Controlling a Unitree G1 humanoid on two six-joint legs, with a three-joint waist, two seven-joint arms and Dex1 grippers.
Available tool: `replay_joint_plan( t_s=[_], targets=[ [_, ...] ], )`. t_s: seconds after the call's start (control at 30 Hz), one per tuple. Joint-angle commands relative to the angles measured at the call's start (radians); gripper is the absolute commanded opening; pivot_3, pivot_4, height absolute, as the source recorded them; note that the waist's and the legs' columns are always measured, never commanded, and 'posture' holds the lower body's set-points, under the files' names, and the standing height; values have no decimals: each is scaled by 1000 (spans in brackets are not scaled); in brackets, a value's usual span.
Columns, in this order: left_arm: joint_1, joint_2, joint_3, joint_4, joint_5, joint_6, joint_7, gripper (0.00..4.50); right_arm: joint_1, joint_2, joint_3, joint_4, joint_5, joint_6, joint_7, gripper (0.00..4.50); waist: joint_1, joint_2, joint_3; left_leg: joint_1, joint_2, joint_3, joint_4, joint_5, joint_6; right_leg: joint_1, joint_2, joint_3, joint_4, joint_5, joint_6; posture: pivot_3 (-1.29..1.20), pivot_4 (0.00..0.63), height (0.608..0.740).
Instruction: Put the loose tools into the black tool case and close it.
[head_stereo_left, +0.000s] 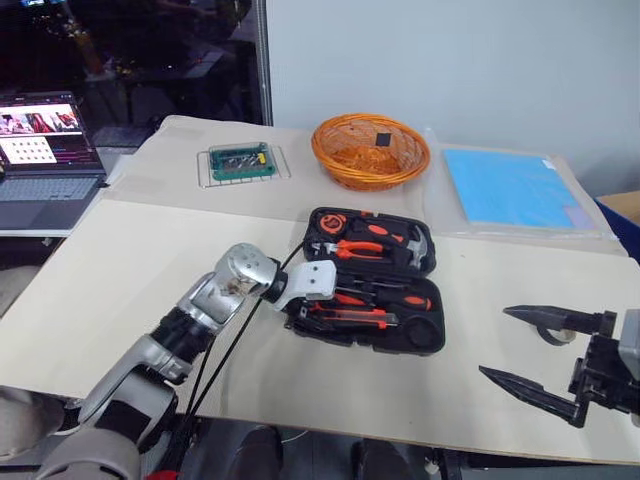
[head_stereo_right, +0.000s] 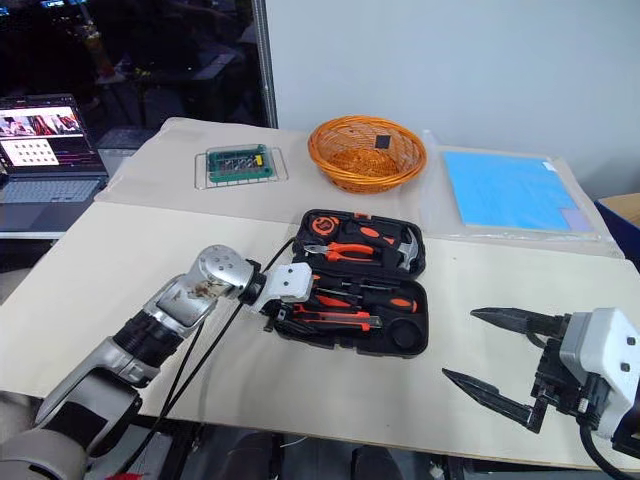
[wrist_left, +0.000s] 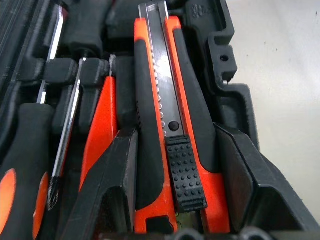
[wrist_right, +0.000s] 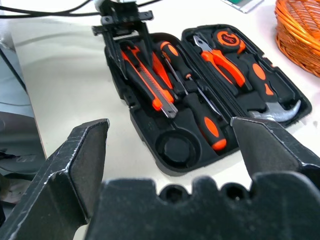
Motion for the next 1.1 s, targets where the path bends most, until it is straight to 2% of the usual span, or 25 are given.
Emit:
replay_joint_plan(
  t_s=[0.03, 0.2, 0.37, 0.4, 0.43, 0.5, 0.57, 0.63, 0.73, 0.8, 0.93, 1.03, 1.07, 1.1],
  targets=[
    [-11, 2, -23, -8, 15, -23, -82, 1790, 9, 0, -37, -31, 22, 11, -17, 4500, 0, 0, 0, 0, 0, 0, 0, 0, 0, 0, 0, 0, 0, 1, 1, 0, 150, 740],
    [-11, 16, -36, 7, 47, -55, -126, 1790, 8, -2, -28, -36, 19, 16, -26, 4500, -4, 0, 0, 0, 0, 0, 0, 0, 0, 0, 0, 0, 0, 2, 4, 0, 150, 740],
    [-18, -17, -34, 36, 51, -61, -148, 1790, -3, -10, -6, -36, 17, 18, -39, 4500, -2, 0, 0, 0, 0, 0, 0, 0, 0, 0, 0, 0, 0, 2, 5, 0, 150, 740],
    [-20, -24, -28, 40, 46, -51, -147, 2804, -3, -10, -4, -37, 17, 18, -40, 4500, -1, 0, 0, 0, 0, 0, 0, 0, 1, 0, 0, 0, 0, 2, 5, 0, 150, 740],
    [-23, -30, -9, 34, 33, -31, -142, 2996, -4, -11, -3, -38, 18, 19, -41, 4500, -1, 0, 0, 0, 0, 0, 0, 0, 1, 0, 0, 0, 0, 2, 5, 0, 150, 740],
    [-24, -43, 50, 11, -16, 14, -125, 3717, -4, -13, -5, -42, 23, 23, -42, 4500, 0, 0, 0, 0, 0, 0, 0, 0, 1, 0, 0, 0, 0, 2, 5, 0, 150, 740],
    [-15, -43, 162, -48, -159, 170, -134, 4290, -3, -12, -4, -44, 24, 25, -42, 4500, -2, 1, 0, 0, 0, 0, 0, 0, 1, 0, 0, 0, 0, 2, 5, 0, 150, 740],
    [6, -33, 262, -86, -274, 297, -124, 4290, -5, -10, 4, -41, 18, 22, -43, 4500, -6, 1, 1, -1, 1, 0, 0, 0, 1, -1, 0, 0, 1, 2, 5, 0, 150, 740],
    [49, -31, 375, -129, -381, 435, -56, 3610, -12, -9, 20, -38, 14, 21, -46, 4500, -12, 2, 1, 0, 1, -1, 0, 0, 1, -1, 1, -1, 3, 2, 6, 0, 150, 740],
    [103, -29, 404, -157, -379, 431, -2, 2806, -24, -9, 35, -38, 18, 23, -57, 4500, -13, 3, 1, 1, 1, -1, 1, 0, 1, 1, 0, -1, 3, 1, 7, 0, 150, 740],
    [236, -8, 381, -237, -341, 346, 34, 1391, -43, -12, 61, -39, 20, 29, -70, 4500, -13, 3, 1, 2, 0, -1, 1, 0, 1, 2, 0, 0, 3, 2, 5, 0, 150, 740],
    [269, -23, 336, -226, -283, 319, 101, 276, -53, -18, 71, -39, 23, 33, -76, 4500, -5, 2, 1, 2, 0, -2, 1, 0, 1, 1, 0, -1, 3, 2, 5, 0, 150, 740],
    [270, -28, 303, -202, -240, 305, 127, 45, -55, -20, 71, -40, 25, 35, -76, 4500, -2, 2, 1, 2, 0, -2, 1, 0, 1, 1, 0, -1, 3, 2, 5, 0, 150, 740],
    [269, -26, 265, -180, -199, 300, 146, 45, -56, -21, 71, -42, 27, 38, -76, 4500, 0, 2, 1, 2, 0, -2, 1, 0, 0, 2, 0, -1, 3, 2, 5, 0, 150, 740]
  ],
)
